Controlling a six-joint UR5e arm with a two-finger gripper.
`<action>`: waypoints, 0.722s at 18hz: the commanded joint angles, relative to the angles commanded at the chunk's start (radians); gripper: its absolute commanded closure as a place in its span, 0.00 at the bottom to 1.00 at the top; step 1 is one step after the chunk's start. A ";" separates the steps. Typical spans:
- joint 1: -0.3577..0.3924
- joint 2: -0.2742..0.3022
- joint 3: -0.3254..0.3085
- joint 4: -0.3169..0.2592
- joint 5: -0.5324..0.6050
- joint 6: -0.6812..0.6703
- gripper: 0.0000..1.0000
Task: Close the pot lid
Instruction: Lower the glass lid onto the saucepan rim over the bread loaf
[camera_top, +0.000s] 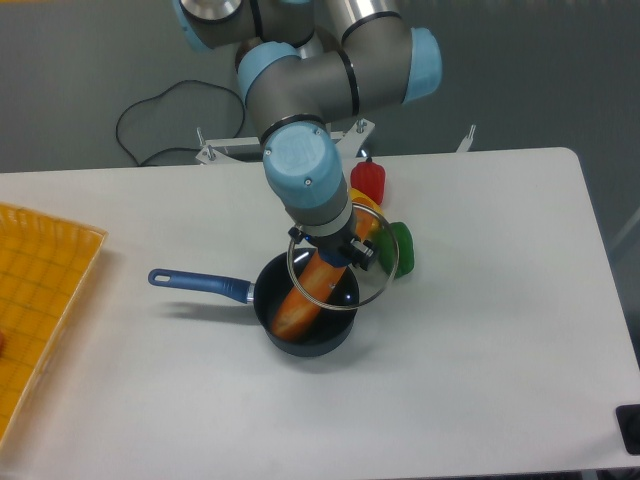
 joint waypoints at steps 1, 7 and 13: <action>-0.003 -0.003 0.000 0.000 0.000 -0.009 0.48; -0.035 -0.026 0.002 0.002 0.009 -0.048 0.48; -0.057 -0.041 0.002 0.000 0.031 -0.077 0.48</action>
